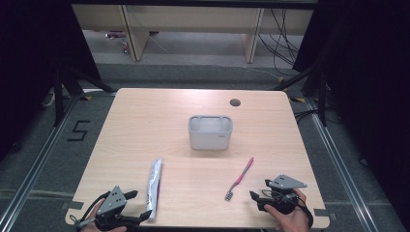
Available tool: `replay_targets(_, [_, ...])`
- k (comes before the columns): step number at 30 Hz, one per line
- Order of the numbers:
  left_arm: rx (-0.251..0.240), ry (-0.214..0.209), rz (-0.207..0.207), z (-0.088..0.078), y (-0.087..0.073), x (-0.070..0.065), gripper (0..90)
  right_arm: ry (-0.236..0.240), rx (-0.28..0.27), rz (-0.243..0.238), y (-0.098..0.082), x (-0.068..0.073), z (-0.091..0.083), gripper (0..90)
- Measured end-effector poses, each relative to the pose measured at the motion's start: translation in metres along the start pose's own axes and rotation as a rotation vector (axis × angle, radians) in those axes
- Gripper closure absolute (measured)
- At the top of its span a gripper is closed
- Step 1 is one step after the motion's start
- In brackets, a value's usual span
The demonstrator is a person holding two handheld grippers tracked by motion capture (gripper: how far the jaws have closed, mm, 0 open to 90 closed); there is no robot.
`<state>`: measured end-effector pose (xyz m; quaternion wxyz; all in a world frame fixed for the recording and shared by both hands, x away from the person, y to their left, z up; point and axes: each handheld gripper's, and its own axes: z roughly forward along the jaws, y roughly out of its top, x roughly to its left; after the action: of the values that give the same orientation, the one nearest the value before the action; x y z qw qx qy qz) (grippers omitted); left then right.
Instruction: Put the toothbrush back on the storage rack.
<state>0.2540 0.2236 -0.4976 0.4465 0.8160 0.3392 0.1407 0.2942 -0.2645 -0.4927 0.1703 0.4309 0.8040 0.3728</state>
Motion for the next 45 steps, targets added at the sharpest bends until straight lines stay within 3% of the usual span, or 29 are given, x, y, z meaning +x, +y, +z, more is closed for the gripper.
replay_targets(4, [-0.007, -0.007, -0.009, 0.001, 0.0, -0.002, 17.2, -0.028, -0.001, -0.026, 0.001, -0.001, -0.002, 28.7])
replay_targets(5, [0.003, -0.002, 0.012, 0.0, 0.0, -0.001, 17.2, -0.034, -0.011, -0.025, 0.001, -0.001, -0.003, 29.1])
replay_targets(9, [-0.006, 0.0, -0.007, -0.001, 0.001, -0.002, 17.2, -0.008, -0.034, 0.0, 0.003, 0.0, -0.004, 33.1])
replay_targets(12, [-0.012, -0.002, -0.006, -0.001, 0.0, -0.001, 17.2, -0.015, -0.047, -0.025, 0.004, -0.001, -0.005, 36.1])
replay_targets(13, [-0.011, 0.003, -0.006, -0.001, 0.0, -0.001, 17.2, 0.007, -0.044, -0.012, 0.004, -0.001, -0.004, 37.6])
replay_targets(15, [-0.009, -0.001, -0.007, -0.001, 0.001, -0.002, 17.2, -0.003, -0.037, 0.014, 0.005, 0.002, -0.005, 38.2])
replay_targets(16, [-0.011, -0.005, -0.006, 0.0, 0.001, -0.002, 17.2, -0.015, -0.053, -0.032, 0.006, -0.001, -0.004, 38.5])
replay_targets(20, [-0.01, -0.004, -0.007, 0.0, 0.0, -0.002, 17.2, 0.017, -0.046, -0.001, 0.007, -0.001, -0.002, 41.2])
replay_targets(21, [-0.011, -0.004, -0.007, 0.0, 0.0, -0.002, 17.2, 0.0, -0.038, 0.013, 0.007, 0.001, -0.003, 41.6])
replay_targets(22, [-0.011, -0.004, -0.006, 0.0, 0.0, -0.002, 17.2, -0.012, -0.049, -0.029, 0.008, -0.001, -0.003, 42.5])
replay_targets(23, [-0.011, -0.003, -0.007, 0.0, 0.001, -0.002, 17.2, 0.0, -0.043, -0.008, 0.009, 0.001, -0.003, 45.6])
replay_targets(24, [-0.011, -0.003, -0.007, 0.0, 0.001, -0.002, 17.2, 0.0, -0.044, -0.024, 0.009, 0.0, -0.003, 47.9])
replay_targets(25, [-0.01, -0.003, -0.006, 0.0, 0.001, -0.002, 17.2, 0.003, -0.029, 0.013, 0.01, 0.003, -0.003, 49.0])
replay_targets(27, [-0.007, -0.002, -0.005, 0.0, 0.001, -0.002, 17.2, 0.005, -0.043, -0.062, 0.011, -0.001, 0.0, 57.5])
replay_targets(28, [-0.01, -0.005, -0.005, 0.0, 0.001, -0.002, 17.2, 0.006, -0.032, -0.036, 0.012, 0.001, -0.001, 59.9])
replay_targets(32, [-0.014, -0.006, -0.008, 0.001, 0.0, -0.003, 17.2, -0.005, -0.05, -0.084, 0.018, -0.004, 0.003, 77.1])
replay_targets(34, [-0.01, -0.005, -0.005, 0.0, 0.001, -0.002, 17.2, 0.002, -0.043, -0.065, 0.02, -0.005, 0.005, 82.5])
replay_targets(35, [-0.01, -0.004, -0.006, 0.0, 0.001, -0.002, 17.2, -0.002, -0.053, -0.097, 0.022, -0.009, 0.006, 85.8])
replay_targets(36, [-0.011, -0.004, -0.006, 0.0, 0.001, -0.002, 17.2, 0.003, -0.046, -0.072, 0.022, -0.008, 0.007, 87.7])
replay_targets(37, [-0.01, -0.004, -0.005, 0.0, 0.0, -0.002, 17.2, -0.01, -0.056, -0.107, 0.024, -0.011, 0.008, 89.0])
replay_targets(38, [-0.009, -0.004, -0.005, 0.0, 0.001, -0.002, 17.2, -0.001, -0.047, -0.082, 0.024, -0.011, 0.009, 89.7])
replay_targets(42, [-0.013, -0.006, -0.009, 0.001, 0.0, -0.002, 17.2, -0.016, -0.036, -0.098, 0.029, -0.015, 0.016, 90.0])
replay_targets(44, [0.0, 0.001, 0.013, 0.0, 0.001, 0.0, 17.2, -0.024, -0.04, -0.103, 0.033, -0.016, 0.021, 90.0])
replay_targets(45, [-0.006, -0.004, -0.002, 0.001, 0.001, -0.001, 17.2, -0.024, -0.042, -0.123, 0.036, -0.017, 0.023, 90.0])
